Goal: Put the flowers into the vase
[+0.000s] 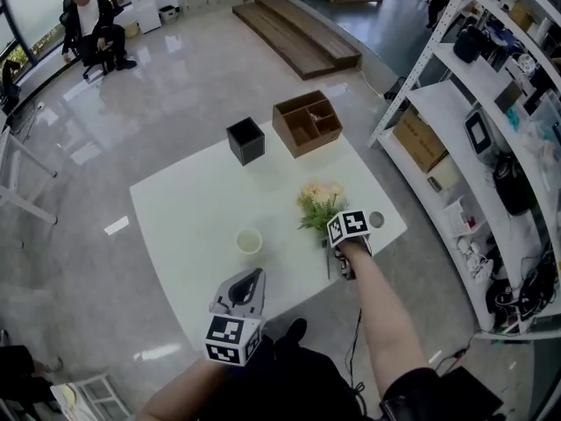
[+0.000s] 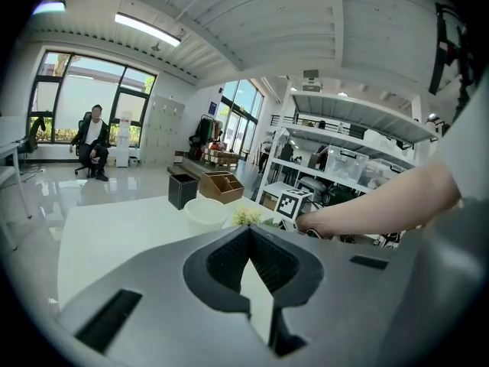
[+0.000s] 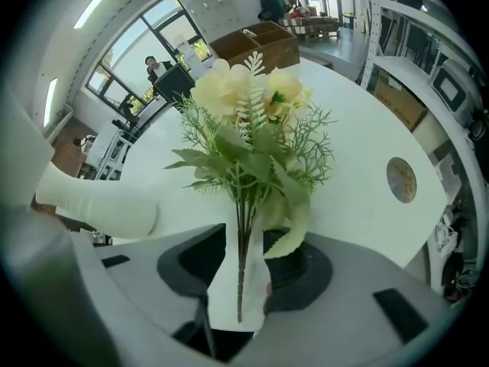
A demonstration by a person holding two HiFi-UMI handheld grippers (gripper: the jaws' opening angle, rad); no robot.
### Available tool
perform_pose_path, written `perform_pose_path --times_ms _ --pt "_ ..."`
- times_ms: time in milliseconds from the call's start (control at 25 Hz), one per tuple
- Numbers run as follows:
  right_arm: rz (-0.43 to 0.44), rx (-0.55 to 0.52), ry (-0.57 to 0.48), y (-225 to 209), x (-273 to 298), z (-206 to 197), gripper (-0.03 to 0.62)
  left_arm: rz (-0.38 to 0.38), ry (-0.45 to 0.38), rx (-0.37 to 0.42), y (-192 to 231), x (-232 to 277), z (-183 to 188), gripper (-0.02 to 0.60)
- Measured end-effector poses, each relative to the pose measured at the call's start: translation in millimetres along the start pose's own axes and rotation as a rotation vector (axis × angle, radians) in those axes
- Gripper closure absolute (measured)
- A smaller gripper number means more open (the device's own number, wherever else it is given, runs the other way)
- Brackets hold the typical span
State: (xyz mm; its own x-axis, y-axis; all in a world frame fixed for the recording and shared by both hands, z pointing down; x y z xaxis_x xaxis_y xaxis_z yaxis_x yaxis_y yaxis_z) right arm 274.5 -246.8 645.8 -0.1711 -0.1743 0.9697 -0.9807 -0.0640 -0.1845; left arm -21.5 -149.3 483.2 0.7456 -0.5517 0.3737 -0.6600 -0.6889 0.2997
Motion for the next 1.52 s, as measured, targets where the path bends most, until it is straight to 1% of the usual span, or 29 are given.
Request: perform_pose_path --times_ms 120,160,280,360,560,760,840,920,1000,1080,1160,1240,1360,1520 --pt "-0.004 -0.004 0.005 2 2 7 0.441 0.003 0.009 -0.008 3 0 -1 0.578" --pt "-0.015 -0.006 0.003 2 2 9 0.452 0.003 0.01 -0.008 4 1 -1 0.578" --pt "-0.056 -0.019 -0.003 2 6 10 0.537 -0.001 0.015 -0.007 5 2 -2 0.578" --pt "-0.055 -0.019 -0.005 3 8 9 0.542 -0.003 0.019 -0.009 5 2 -2 0.578" --pt "-0.021 0.007 -0.031 1 5 7 0.562 -0.006 0.019 -0.006 7 2 -2 0.578" --pt "0.008 0.0 -0.03 2 2 -1 0.568 -0.011 0.015 -0.01 6 3 -2 0.578" --pt "0.02 0.007 -0.053 3 -3 -3 0.568 -0.017 0.009 -0.006 5 2 0 0.578" --pt "0.035 0.017 -0.101 3 -11 -4 0.569 -0.02 0.006 -0.002 3 2 1 0.578" --pt "0.055 0.033 -0.174 3 -20 -5 0.569 -0.02 0.003 -0.001 3 3 1 0.578" --pt "0.08 0.044 -0.281 4 -34 -7 0.569 -0.019 0.0 0.0 2 3 1 0.578" --pt "0.105 0.027 -0.432 8 -55 -8 0.569 -0.018 -0.007 0.002 1 3 4 0.578" --pt "0.119 -0.01 -0.61 15 -84 -8 0.569 -0.019 -0.018 0.009 0 3 8 0.578" --pt "0.091 -0.067 -0.87 30 -132 -12 0.569 -0.023 -0.039 0.027 -4 5 16 0.578" --pt "0.0 -0.157 -1.172 52 -189 -27 0.569 -0.025 -0.07 0.045 -9 7 27 0.578"
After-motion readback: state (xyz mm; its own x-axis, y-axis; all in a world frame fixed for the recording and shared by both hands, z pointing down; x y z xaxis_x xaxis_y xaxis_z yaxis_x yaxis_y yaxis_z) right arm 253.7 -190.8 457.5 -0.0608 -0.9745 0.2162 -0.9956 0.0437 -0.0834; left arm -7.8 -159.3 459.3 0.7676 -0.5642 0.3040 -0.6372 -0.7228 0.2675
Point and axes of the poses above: the fingertips, and each gripper's own axes: x forward along the fingers, y to its left, z out of its top, the point moved 9 cm from there along -x, backward along the fingers, and after that the axes turned 7 degrees about -z, right-handed, at the moved point
